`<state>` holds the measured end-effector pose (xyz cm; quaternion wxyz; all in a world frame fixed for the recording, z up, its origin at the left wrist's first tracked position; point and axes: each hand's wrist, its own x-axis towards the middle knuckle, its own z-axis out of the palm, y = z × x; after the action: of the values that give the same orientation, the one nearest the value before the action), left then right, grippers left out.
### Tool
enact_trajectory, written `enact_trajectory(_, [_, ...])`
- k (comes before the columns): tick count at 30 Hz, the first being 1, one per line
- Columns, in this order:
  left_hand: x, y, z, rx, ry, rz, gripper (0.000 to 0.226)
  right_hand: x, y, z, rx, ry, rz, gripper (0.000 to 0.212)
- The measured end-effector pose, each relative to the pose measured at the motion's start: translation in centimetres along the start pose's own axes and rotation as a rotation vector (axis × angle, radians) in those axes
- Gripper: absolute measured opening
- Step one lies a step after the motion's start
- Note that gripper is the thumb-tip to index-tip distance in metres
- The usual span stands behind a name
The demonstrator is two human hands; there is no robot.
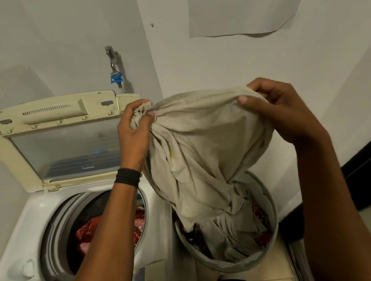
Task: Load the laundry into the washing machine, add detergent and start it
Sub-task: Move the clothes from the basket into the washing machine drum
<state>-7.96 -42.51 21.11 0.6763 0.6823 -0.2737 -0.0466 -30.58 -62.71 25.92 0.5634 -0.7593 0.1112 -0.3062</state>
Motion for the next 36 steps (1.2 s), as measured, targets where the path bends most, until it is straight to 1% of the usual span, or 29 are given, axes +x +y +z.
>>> enact_trajectory(2, [-0.6, 0.3, 1.2, -0.057, -0.055, -0.027, 0.034, 1.5, -0.2, 2.0, -0.045, 0.005, -0.012, 0.034])
enact_trajectory(3, [-0.8, 0.3, 1.8, -0.088, -0.114, -0.039, 0.039, 2.1, 0.0, 3.4, -0.094, -0.008, -0.008, 0.042])
enact_trajectory(4, [-1.0, 0.4, 2.2, -0.13, -0.198, -0.051, 0.042, 2.5, 0.4, 4.9, -0.147, -0.027, -0.007, 0.044])
enact_trajectory(6, [-1.7, 0.7, 2.9, -0.157, -0.393, -0.058, 0.042, 2.9, 1.3, 7.5, -0.255, -0.084, -0.015, 0.036])
enact_trajectory(7, [-2.1, 0.9, 3.2, -0.111, -0.449, -0.049, 0.042, 2.8, 1.9, 8.6, -0.281, -0.101, -0.012, 0.03])
enact_trajectory(8, [-2.4, 0.9, 3.4, -0.065, -0.465, -0.044, 0.04, 2.7, 2.3, 9.3, -0.289, -0.092, -0.006, 0.024])
enact_trajectory(10, [-2.8, 0.6, 3.8, -0.051, -0.414, -0.057, 0.032, 2.4, 2.9, 10.0, -0.267, -0.051, 0.005, 0.019])
enact_trajectory(14, [-2.6, 0.2, 3.7, -0.113, -0.283, -0.097, 0.017, 1.4, 4.6, 9.8, -0.224, -0.059, -0.002, 0.014])
enact_trajectory(16, [-1.9, 0.2, 3.1, -0.161, -0.178, -0.109, 0.015, 0.5, 6.2, 9.6, -0.314, -0.015, 0.014, 0.021])
enact_trajectory(17, [-1.5, 0.3, 2.8, -0.183, -0.155, -0.106, 0.016, 0.1, 7.4, 9.4, -0.391, 0.027, 0.044, 0.024])
enact_trajectory(20, [-0.5, 0.8, 1.9, -0.229, -0.144, -0.074, 0.017, -1.3, 11.2, 8.4, -0.624, 0.115, 0.184, 0.027])
enact_trajectory(23, [0.0, 0.7, 1.2, -0.221, -0.109, -0.045, 0.017, -2.8, 13.0, 6.2, -0.665, 0.229, 0.318, 0.037])
enact_trajectory(25, [0.2, 0.1, 0.7, -0.193, -0.072, -0.044, 0.018, -2.9, 12.0, 4.2, -0.596, 0.26, 0.373, 0.032])
enact_trajectory(27, [0.3, -0.5, 0.5, -0.15, -0.02, -0.041, 0.016, -2.1, 9.6, 2.6, -0.359, 0.154, 0.325, 0.018])
enact_trajectory(29, [0.3, -1.0, 0.6, -0.092, -0.01, -0.019, 0.011, -1.2, 6.2, 2.1, -0.185, 0.045, 0.213, 0.008])
enact_trajectory(31, [0.1, -1.2, 1.3, -0.052, -0.033, 0.007, 0.01, -0.3, 3.5, 2.7, -0.152, 0.023, 0.126, 0.009])
enact_trajectory(33, [-0.3, -1.0, 2.1, -0.038, -0.053, 0.02, 0.018, 0.8, 2.1, 4.2, -0.132, 0.052, 0.101, 0.01])
enact_trajectory(34, [-0.6, -0.8, 2.4, -0.037, -0.087, 0.034, 0.022, 1.4, 1.8, 5.1, -0.125, 0.057, 0.103, 0.01])
enact_trajectory(36, [-1.3, -0.1, 2.9, -0.012, -0.237, 0.072, 0.032, 2.2, 1.6, 6.9, -0.131, 0.026, 0.083, 0.01])
